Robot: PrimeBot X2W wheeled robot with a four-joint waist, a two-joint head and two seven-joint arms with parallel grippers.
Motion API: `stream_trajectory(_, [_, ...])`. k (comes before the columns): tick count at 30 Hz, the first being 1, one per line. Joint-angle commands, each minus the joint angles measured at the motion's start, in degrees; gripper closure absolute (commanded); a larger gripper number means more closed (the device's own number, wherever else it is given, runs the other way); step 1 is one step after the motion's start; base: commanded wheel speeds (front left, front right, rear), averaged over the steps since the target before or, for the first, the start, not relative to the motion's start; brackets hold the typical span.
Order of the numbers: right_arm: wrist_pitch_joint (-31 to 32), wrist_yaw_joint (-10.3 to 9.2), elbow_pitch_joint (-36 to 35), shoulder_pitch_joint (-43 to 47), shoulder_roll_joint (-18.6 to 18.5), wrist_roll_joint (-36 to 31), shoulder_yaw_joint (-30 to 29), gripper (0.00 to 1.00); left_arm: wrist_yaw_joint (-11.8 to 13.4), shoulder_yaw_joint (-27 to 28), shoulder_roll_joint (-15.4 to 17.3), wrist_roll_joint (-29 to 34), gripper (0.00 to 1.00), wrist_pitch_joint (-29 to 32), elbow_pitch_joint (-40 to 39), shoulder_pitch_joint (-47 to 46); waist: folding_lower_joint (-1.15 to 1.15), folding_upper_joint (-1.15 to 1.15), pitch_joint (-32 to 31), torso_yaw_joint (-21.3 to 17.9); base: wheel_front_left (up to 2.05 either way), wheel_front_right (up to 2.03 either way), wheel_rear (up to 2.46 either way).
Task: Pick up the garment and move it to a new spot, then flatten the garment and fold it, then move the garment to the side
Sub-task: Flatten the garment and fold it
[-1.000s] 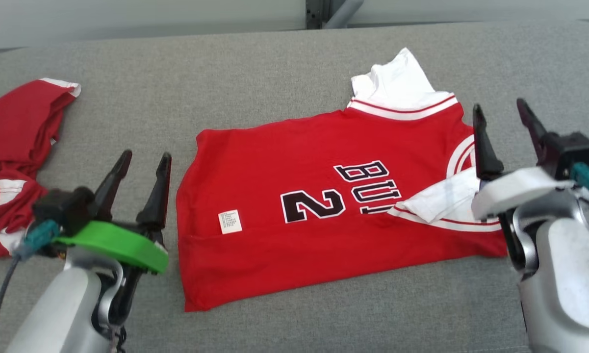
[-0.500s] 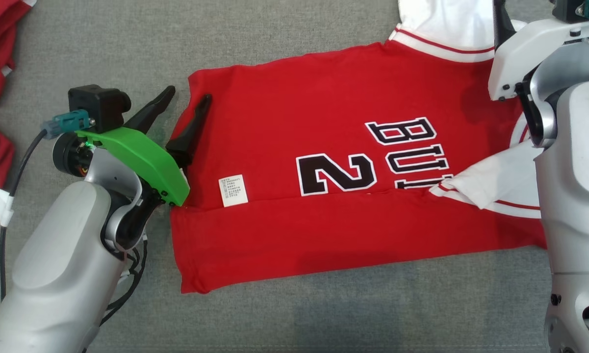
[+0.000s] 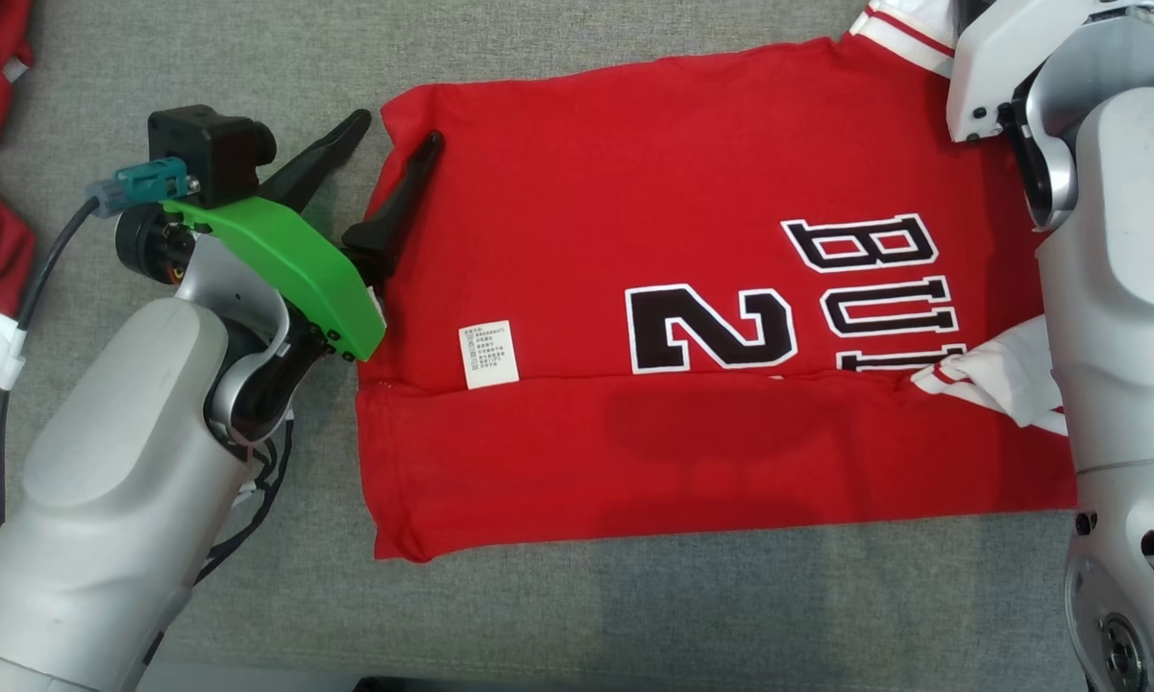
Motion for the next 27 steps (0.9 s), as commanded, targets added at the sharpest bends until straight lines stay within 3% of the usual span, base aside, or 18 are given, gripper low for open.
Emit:
stream_trajectory(1, [-0.2, -0.09, 0.5, -0.5, -0.2, -0.3, -0.1, 0.00, 0.2, -0.6, 0.3, -0.7, 0.00, 0.2, 0.9, -0.3, -0.01, 0.00, 0.2, 0.1, 0.00, 0.00, 0.00])
stream_trajectory(13, [-0.7, -0.10, 3.7, -4.9, -0.6, -3.5, -2.4, 0.00, 0.2, -6.3, 1.2, -4.1, 0.00, -1.6, 2.2, -3.4, -0.01, 0.00, 1.9, 0.3, 0.00, 0.00, 0.00])
stream_trajectory(15, [-0.5, -0.10, 4.1, -5.1, -0.5, -4.0, -2.9, 0.00, 0.1, -7.1, 1.5, -4.2, 0.12, -1.9, 2.3, -3.7, -0.01, 0.00, 2.0, 0.4, 0.00, 0.00, 0.00])
stream_trajectory(18, [0.4, -0.09, 5.2, -5.3, -0.1, -4.3, -3.4, 0.00, 0.1, -8.6, 1.8, -4.6, 0.50, -2.1, 2.4, -4.0, -0.01, 0.00, 2.3, 0.5, 0.00, 0.00, 0.00])
stream_trajectory(19, [0.8, -0.09, 5.6, -5.2, 0.1, -4.1, -3.5, 0.00, 0.1, -9.1, 2.0, -4.8, 0.53, -2.2, 2.5, -4.0, -0.01, 0.00, 2.3, 0.4, 0.00, 0.00, 0.00])
stream_trajectory(20, [1.1, -0.09, 6.1, -5.2, 0.4, -3.7, -3.8, 0.51, 0.1, -9.6, 2.2, -5.0, 0.57, -2.1, 2.6, -4.1, -0.01, 0.00, 2.2, 0.4, 0.00, 0.00, 0.00])
stream_trajectory(21, [1.7, -0.09, 6.6, -5.2, 0.6, -3.1, -4.0, 1.00, 0.1, -10.2, 2.5, -5.1, 0.69, -2.0, 2.7, -4.2, -0.01, 0.00, 2.2, 0.3, 0.00, 0.00, 0.00])
stream_trajectory(23, [1.8, -0.10, 7.1, -5.2, 0.9, -2.1, -4.3, 1.00, 0.1, -11.1, 3.0, -5.5, 1.00, -2.4, 2.7, -4.3, -0.01, 0.00, 2.0, 0.2, 0.00, 0.00, 0.00])
stream_trajectory(27, [-0.3, -0.10, 6.3, -5.5, 0.9, -1.1, -4.5, 1.00, 0.1, -12.4, 4.2, -6.2, 1.00, -3.6, 2.2, -5.0, -0.01, 0.00, 1.1, -0.2, 0.00, 0.00, 0.00])
